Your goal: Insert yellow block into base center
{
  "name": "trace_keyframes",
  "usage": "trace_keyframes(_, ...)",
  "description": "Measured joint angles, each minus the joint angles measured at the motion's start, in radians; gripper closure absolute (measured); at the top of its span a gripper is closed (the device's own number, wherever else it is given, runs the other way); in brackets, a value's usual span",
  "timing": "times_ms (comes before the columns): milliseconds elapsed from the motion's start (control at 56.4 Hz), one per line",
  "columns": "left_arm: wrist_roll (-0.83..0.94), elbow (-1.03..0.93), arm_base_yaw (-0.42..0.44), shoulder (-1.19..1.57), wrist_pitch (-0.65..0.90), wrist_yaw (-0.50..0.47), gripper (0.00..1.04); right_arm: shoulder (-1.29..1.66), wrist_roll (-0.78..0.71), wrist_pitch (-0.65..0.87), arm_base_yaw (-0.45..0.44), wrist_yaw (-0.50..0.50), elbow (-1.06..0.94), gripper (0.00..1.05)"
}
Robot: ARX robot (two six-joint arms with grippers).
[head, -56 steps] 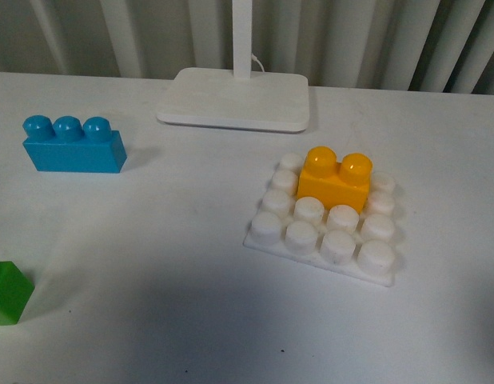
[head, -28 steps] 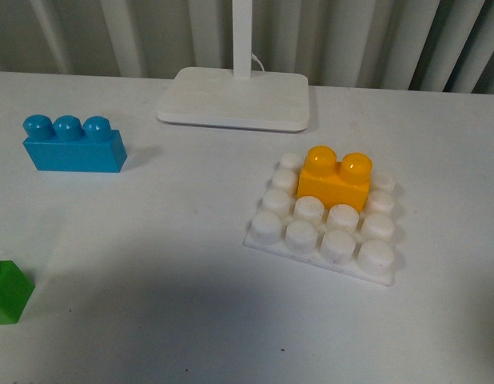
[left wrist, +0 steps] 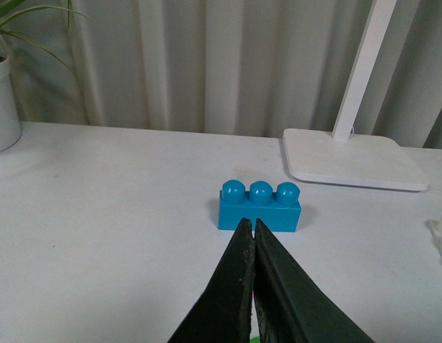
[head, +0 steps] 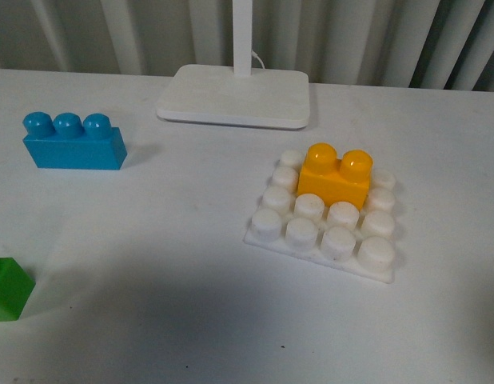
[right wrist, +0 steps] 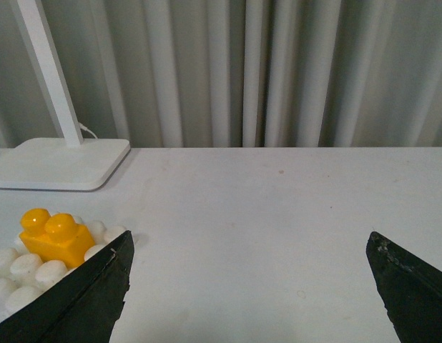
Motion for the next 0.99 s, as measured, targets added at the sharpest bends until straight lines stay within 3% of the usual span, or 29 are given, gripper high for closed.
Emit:
trace_keyframes(373,0.000,0.000,0.000,-0.116,-0.116,0.000,1.01,0.000,0.000,0.000,0.000,0.000,0.000,0.09)
trace_keyframes(461,0.000,0.000,0.000,-0.244,-0.273,0.000,1.01,0.000,0.000,0.000,0.000,0.000,0.000,0.09)
trace_keyframes(727,0.000,0.000,0.000,-0.279,-0.286,0.000,1.01,0.000,0.000,0.000,0.000,0.000,0.000,0.09)
trace_keyframes(993,-0.003,0.000,0.000,-0.280,-0.286,0.000,0.54,0.000,0.000,0.000,0.000,0.000,0.000,0.09)
